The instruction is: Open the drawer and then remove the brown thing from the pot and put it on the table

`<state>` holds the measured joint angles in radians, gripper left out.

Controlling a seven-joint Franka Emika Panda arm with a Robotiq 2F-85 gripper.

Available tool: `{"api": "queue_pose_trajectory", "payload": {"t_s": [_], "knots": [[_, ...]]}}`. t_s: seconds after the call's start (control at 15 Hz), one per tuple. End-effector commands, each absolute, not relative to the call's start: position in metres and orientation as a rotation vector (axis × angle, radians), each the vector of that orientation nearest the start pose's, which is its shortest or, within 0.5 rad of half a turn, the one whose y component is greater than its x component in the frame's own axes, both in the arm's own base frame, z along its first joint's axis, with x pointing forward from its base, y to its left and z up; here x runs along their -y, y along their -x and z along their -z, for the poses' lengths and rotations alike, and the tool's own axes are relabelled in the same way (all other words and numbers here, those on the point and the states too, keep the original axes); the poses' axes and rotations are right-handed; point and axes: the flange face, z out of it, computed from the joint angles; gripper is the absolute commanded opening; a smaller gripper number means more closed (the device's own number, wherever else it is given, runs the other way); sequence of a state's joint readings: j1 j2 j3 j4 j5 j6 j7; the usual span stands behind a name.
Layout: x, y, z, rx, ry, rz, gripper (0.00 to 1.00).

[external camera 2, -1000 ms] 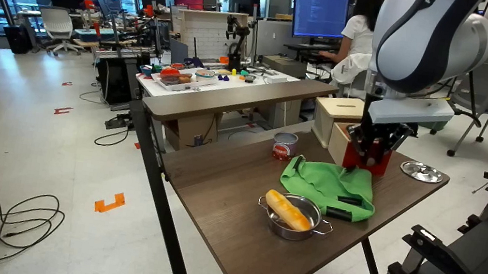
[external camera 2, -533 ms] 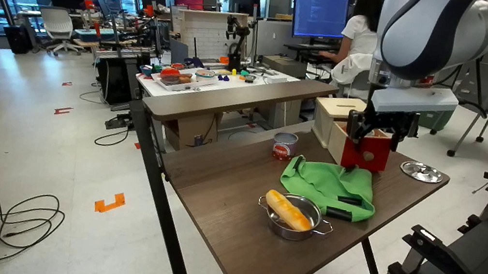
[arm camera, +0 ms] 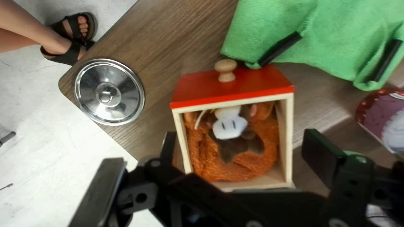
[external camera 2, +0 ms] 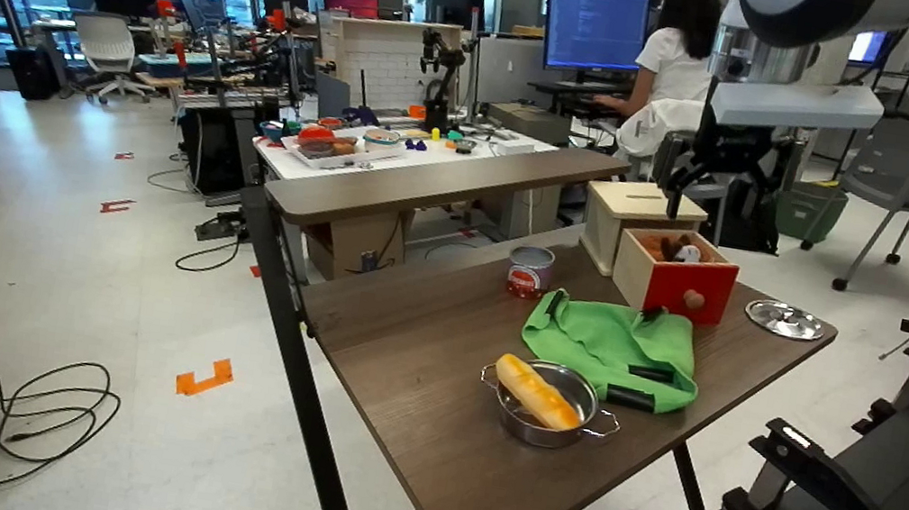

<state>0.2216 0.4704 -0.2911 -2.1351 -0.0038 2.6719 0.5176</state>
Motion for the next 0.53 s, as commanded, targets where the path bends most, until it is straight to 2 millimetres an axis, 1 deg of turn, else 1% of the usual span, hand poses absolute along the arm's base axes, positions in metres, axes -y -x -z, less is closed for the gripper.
{"api": "queue_pose_trajectory", "payload": {"t_s": [0.0,0.13,0.27,0.47], "knots": [[0.001,-0.577,-0.244,-0.81,3.062,0.194,1.0],[-0.032,-0.581,-0.253,-0.744,3.041,0.206,1.0],[-0.064,-0.581,-0.25,-0.677,3.031,0.196,1.0],[-0.106,-0.576,-0.232,-0.609,3.009,0.133,1.0]]}}
